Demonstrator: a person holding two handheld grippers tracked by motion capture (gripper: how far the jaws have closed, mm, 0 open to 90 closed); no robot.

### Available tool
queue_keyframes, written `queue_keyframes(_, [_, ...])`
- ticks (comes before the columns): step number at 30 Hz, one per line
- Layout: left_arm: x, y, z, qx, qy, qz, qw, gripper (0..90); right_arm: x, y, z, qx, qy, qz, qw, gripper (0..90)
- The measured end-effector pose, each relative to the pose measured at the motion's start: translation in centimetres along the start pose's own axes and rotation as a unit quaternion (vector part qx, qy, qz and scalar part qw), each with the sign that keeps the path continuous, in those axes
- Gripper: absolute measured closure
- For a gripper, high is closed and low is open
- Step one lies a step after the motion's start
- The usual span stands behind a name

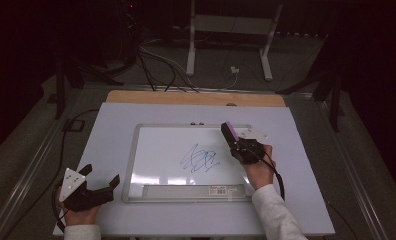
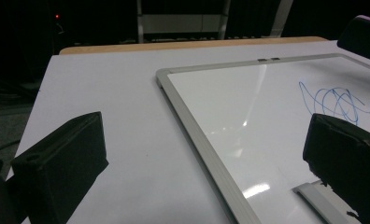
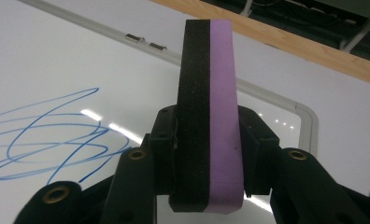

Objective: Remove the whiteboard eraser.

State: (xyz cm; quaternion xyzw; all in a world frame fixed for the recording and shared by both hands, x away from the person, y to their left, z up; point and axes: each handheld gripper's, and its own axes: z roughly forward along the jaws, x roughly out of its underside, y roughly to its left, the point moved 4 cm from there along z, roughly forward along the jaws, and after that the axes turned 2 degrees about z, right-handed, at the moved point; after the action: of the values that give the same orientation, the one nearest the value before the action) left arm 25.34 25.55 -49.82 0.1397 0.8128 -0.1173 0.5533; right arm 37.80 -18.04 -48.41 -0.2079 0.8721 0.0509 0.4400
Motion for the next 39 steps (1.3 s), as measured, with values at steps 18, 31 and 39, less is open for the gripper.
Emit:
queue_keyframes(18, [0.0, -0.1, 0.1, 0.000, 0.003, 0.000, 1.0000, 0.6, 0.6, 1.9, 0.1, -0.003, 0.008, -0.040, 0.9992, 63.3])
queue_keyframes(31, [0.1, -0.1, 0.1, -0.001, 0.005, 0.000, 1.0000, 0.6, 1.2, 2.9, 0.2, -0.001, 0.017, -0.066, 0.9977, 63.2])
queue_keyframes(39, [0.1, -0.1, 0.1, 0.000, 0.005, 0.000, 1.0000, 0.6, 1.5, 3.3, 0.4, 0.003, 0.023, -0.079, 0.9966, 63.2])
